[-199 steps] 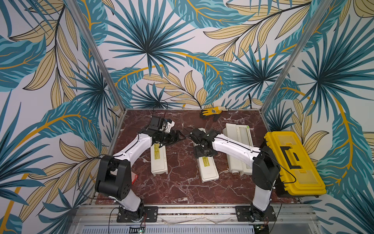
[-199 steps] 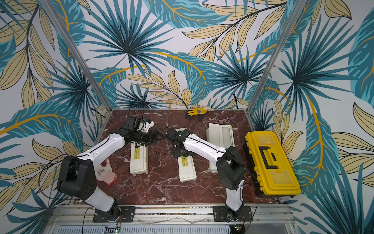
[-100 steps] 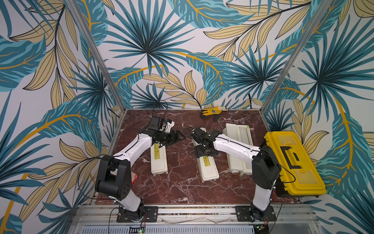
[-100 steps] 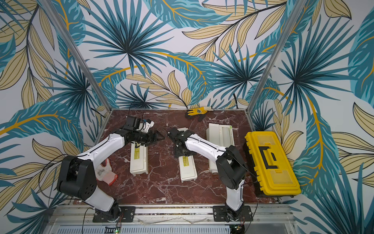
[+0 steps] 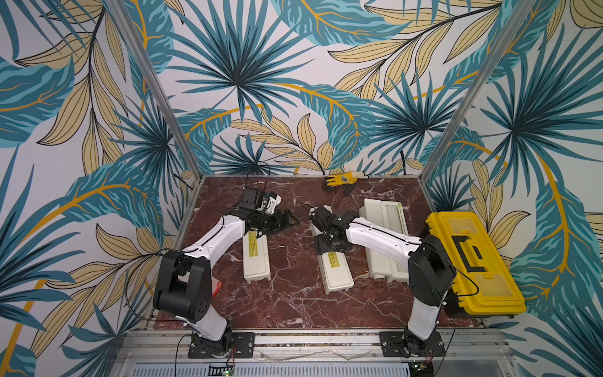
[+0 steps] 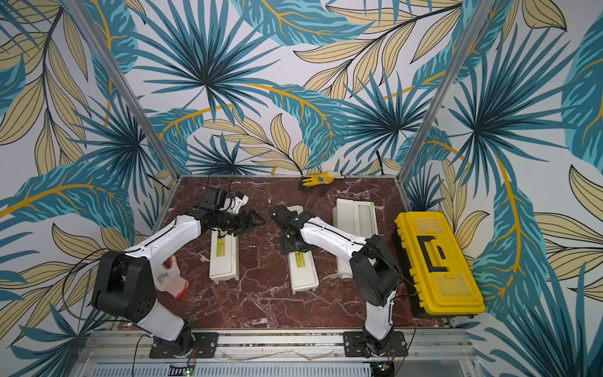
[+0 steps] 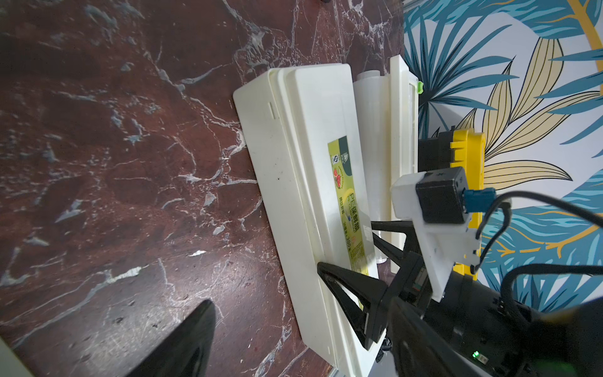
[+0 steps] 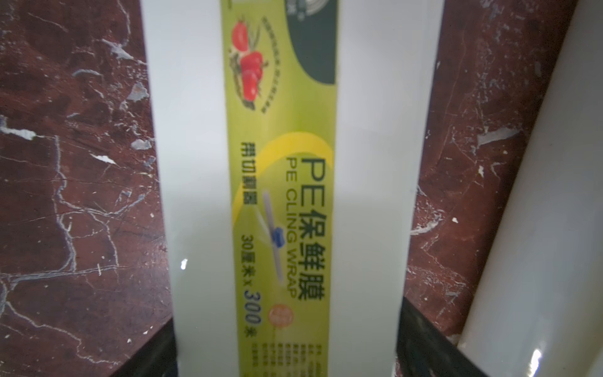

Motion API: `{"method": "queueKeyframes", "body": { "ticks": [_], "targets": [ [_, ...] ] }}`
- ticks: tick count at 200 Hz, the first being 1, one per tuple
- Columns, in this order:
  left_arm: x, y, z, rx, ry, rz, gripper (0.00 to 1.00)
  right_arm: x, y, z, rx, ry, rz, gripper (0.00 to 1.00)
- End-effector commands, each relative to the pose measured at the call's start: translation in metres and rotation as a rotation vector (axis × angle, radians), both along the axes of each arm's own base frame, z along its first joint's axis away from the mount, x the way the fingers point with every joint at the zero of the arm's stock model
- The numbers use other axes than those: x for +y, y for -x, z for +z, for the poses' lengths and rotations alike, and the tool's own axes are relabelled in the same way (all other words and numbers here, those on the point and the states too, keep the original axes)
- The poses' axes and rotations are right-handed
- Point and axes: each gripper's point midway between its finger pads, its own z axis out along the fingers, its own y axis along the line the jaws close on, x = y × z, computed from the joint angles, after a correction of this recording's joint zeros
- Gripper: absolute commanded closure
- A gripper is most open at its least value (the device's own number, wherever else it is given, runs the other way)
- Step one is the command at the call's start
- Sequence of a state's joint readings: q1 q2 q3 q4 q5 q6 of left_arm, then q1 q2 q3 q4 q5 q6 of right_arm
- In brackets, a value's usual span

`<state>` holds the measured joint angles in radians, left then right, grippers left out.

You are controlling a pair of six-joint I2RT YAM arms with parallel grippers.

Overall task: Put plastic wrap rolls into dispensers
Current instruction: Close the lid on the plastic wrap cutting box.

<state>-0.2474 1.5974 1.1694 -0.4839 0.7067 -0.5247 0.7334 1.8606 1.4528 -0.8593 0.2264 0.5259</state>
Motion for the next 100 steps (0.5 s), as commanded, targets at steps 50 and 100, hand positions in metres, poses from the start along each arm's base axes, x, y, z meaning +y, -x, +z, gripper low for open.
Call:
{"method": "queueKeyframes", "body": {
  "ticks": [50,100],
  "targets": [
    [0.003,-0.001,-0.006,0.016,-0.005,0.01,0.16,0.005,-0.011,0.03,-0.103,-0.085,-0.012,0.15],
    [0.002,-0.003,-0.008,0.021,-0.007,0.012,0.16,0.009,-0.012,0.021,-0.076,-0.078,0.01,0.15]
  ]
}}
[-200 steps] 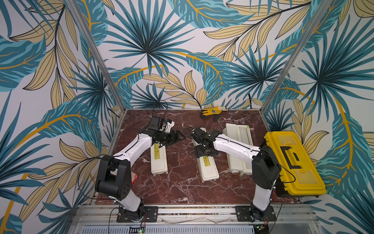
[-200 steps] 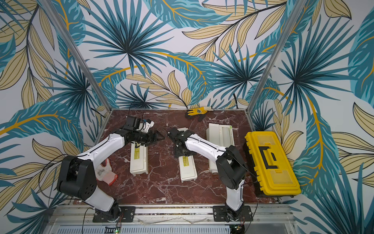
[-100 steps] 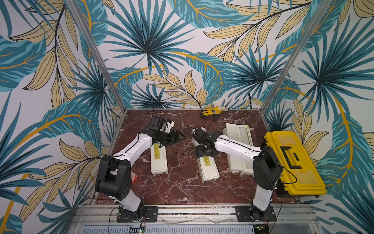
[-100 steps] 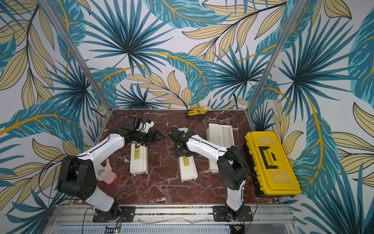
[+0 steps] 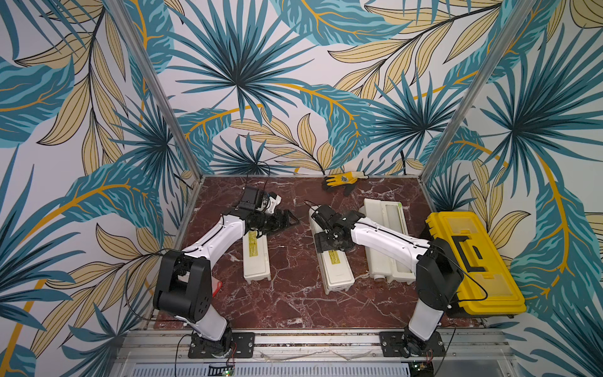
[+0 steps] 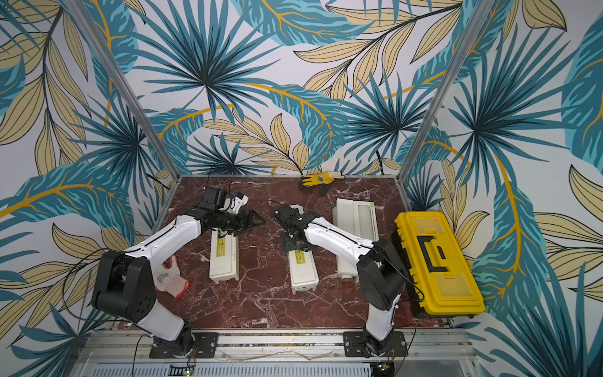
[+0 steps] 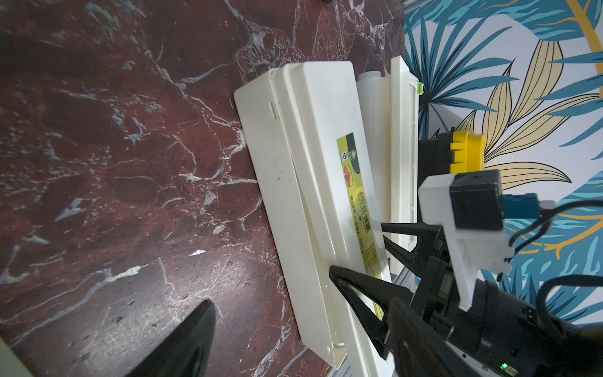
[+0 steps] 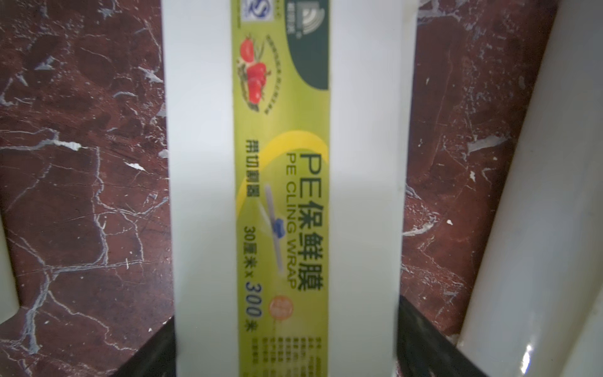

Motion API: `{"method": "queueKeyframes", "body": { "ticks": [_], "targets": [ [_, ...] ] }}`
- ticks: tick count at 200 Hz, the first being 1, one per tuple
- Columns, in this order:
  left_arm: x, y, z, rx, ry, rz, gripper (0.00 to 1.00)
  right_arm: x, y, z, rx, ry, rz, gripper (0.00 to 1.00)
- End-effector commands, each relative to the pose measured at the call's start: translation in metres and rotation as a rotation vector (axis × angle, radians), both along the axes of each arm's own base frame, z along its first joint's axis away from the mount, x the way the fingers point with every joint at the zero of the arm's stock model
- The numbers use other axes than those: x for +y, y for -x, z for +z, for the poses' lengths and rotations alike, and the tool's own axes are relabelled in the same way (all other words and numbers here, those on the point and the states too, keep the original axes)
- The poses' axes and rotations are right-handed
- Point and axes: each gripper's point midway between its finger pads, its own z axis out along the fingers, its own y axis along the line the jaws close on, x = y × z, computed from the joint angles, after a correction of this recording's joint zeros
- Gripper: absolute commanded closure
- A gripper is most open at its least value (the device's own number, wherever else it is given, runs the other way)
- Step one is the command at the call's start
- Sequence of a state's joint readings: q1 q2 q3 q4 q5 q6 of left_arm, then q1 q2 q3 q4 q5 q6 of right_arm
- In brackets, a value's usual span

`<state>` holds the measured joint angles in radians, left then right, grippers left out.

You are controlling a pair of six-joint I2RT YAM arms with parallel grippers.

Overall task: Put plastic wrap rolls into dispensers
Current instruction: Close the lid on the plastic wrap cutting box.

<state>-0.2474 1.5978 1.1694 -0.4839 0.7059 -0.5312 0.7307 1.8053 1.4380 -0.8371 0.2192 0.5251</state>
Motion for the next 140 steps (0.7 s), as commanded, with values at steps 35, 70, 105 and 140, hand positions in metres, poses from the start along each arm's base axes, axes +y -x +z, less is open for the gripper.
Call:
{"method": "queueKeyframes", "body": {
  "ticks": [35,70,105,140],
  "targets": [
    [0.003,-0.002,-0.008,0.016,-0.011,0.01,0.16,0.008,-0.009,-0.013,-0.008,-0.02,0.01,0.15],
    [0.003,-0.002,-0.008,0.016,-0.013,0.012,0.16,0.01,-0.008,-0.021,0.0,-0.029,0.018,0.14],
    [0.003,-0.002,-0.008,0.018,-0.012,0.013,0.16,0.005,-0.004,-0.032,0.016,-0.016,0.006,0.14],
    [0.002,-0.002,-0.009,0.021,-0.01,0.011,0.16,-0.001,0.002,-0.033,0.03,0.002,0.004,0.14]
  ]
}}
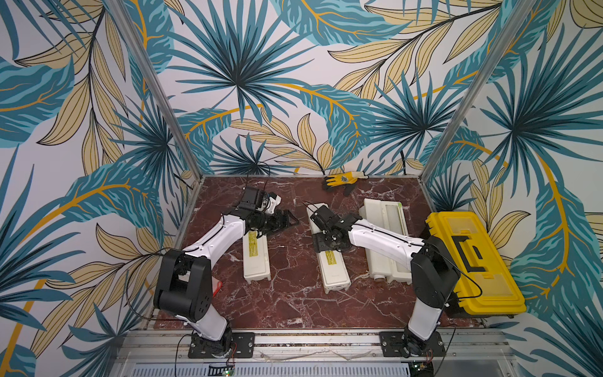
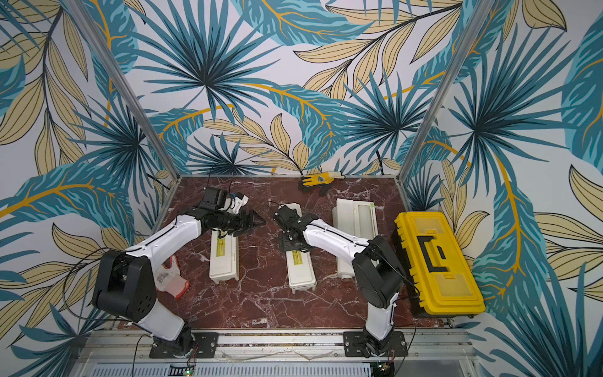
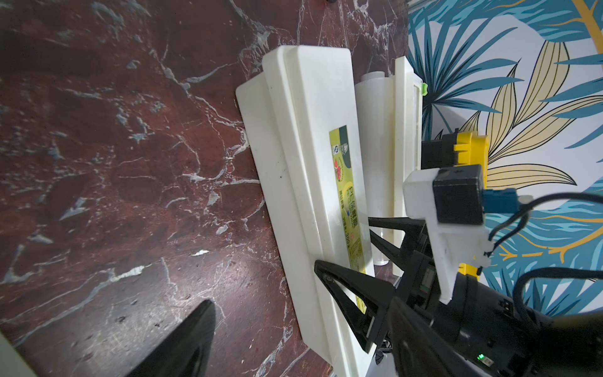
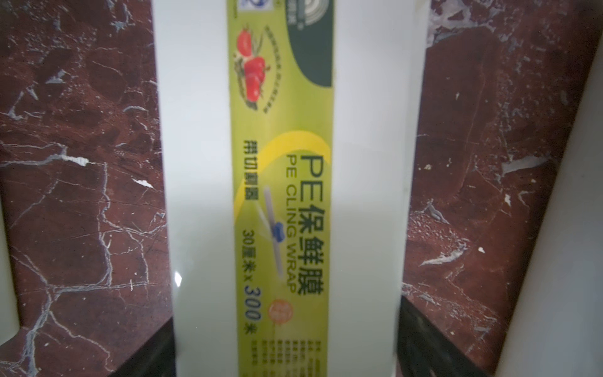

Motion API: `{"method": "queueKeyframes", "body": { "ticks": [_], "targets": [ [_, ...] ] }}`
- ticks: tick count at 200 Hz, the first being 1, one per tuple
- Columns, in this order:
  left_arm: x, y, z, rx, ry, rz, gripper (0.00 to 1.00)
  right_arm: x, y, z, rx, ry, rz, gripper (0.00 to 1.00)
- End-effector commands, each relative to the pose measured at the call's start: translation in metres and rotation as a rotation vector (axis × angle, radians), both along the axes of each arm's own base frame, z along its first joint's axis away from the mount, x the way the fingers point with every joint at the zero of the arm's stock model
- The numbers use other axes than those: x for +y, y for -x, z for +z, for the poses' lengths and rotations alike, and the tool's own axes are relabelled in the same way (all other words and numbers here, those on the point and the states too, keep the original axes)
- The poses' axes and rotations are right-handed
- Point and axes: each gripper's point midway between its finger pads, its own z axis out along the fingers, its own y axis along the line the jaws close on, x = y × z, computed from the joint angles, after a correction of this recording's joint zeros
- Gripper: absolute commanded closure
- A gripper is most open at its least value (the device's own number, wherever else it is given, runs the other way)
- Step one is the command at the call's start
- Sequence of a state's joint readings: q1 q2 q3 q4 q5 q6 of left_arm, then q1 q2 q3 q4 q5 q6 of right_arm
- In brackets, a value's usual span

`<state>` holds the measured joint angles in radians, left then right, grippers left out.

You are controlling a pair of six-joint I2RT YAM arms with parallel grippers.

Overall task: Put plastic wrap rolls into dispensers
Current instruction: Close the lid on the plastic wrap cutting box.

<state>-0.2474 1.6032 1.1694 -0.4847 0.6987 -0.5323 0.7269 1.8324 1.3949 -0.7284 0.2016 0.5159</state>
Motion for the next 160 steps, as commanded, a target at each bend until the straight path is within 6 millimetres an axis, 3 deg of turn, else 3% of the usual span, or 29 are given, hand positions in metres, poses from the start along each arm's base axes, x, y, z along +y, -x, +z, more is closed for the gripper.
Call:
{"method": "queueKeyframes", "body": {
  "ticks": [1,33,69,160],
  "targets": [
    [0.001,-0.001,-0.006,0.015,-0.003,0.006,0.16,-0.011,0.011,-0.016,0.048,0.037,-0.007,0.14],
    [0.0,-0.002,-0.006,0.018,-0.002,0.002,0.16,-0.017,0.012,-0.007,0.039,0.057,-0.007,0.14],
    [-0.003,-0.003,-0.007,0.02,-0.003,-0.004,0.16,-0.02,0.017,-0.011,0.062,0.082,0.007,0.14],
    [-0.007,-0.002,-0.01,0.023,-0.015,-0.005,0.16,-0.021,0.011,0.014,0.039,0.102,0.026,0.14]
  ]
}}
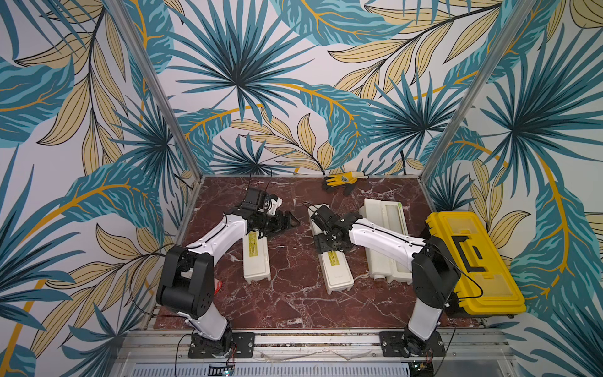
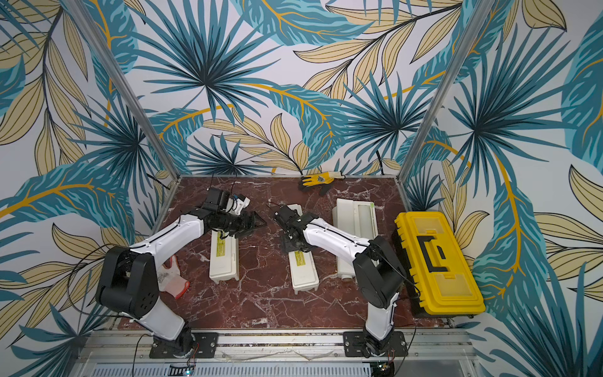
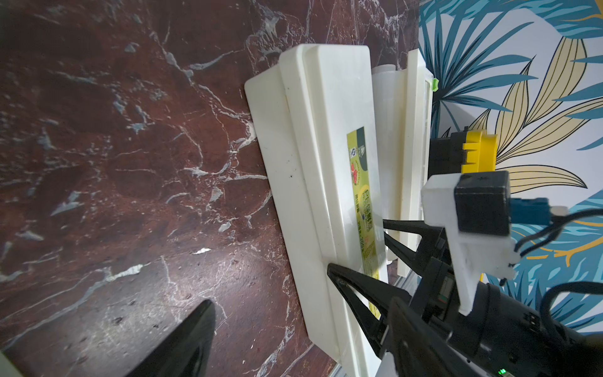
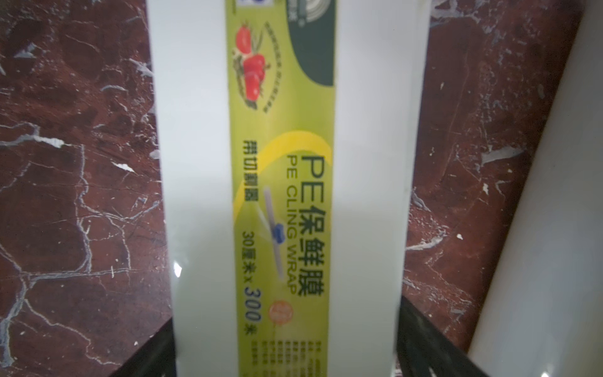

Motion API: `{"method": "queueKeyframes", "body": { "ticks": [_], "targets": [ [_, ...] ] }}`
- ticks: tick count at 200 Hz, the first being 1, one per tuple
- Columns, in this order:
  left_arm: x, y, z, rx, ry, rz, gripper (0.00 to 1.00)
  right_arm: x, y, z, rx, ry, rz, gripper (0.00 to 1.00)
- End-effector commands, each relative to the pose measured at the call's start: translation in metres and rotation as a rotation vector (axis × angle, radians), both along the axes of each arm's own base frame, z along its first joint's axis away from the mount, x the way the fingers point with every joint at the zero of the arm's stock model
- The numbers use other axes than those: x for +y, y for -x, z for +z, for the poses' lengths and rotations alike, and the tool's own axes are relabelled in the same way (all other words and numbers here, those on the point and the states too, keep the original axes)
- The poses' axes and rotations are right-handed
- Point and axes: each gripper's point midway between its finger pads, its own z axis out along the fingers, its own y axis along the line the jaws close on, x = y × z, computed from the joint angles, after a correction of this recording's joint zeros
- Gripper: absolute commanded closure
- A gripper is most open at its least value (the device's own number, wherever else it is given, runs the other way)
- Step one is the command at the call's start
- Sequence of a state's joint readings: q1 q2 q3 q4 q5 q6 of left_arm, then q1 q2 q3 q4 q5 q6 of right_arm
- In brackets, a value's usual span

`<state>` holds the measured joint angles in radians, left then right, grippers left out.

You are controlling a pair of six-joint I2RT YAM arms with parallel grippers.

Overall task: Put plastic wrap rolls into dispensers
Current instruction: Close the lid on the plastic wrap cutting box.

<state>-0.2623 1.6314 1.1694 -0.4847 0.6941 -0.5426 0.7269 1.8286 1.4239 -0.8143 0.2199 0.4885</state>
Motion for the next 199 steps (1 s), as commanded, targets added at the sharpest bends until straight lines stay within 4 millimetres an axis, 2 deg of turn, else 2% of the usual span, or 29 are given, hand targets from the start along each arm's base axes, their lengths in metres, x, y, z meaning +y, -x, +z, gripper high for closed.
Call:
{"method": "queueKeyframes", "body": {
  "ticks": [1,86,118,199],
  "targets": [
    [-0.002,-0.004,0.001,-0.01,-0.008,0.001,0.16,-0.011,0.004,0.009,0.011,0.043,0.008,0.14],
    [-0.004,-0.002,-0.001,-0.006,-0.013,0.0,0.16,-0.014,0.011,-0.019,0.045,0.053,0.009,0.13],
    [-0.004,-0.002,0.0,-0.006,-0.01,-0.002,0.16,-0.018,0.013,-0.03,0.054,0.072,-0.007,0.09],
    [-0.007,-0.003,-0.003,0.005,-0.009,-0.009,0.16,-0.023,0.013,-0.006,0.034,0.101,0.021,0.11]
  ]
}}
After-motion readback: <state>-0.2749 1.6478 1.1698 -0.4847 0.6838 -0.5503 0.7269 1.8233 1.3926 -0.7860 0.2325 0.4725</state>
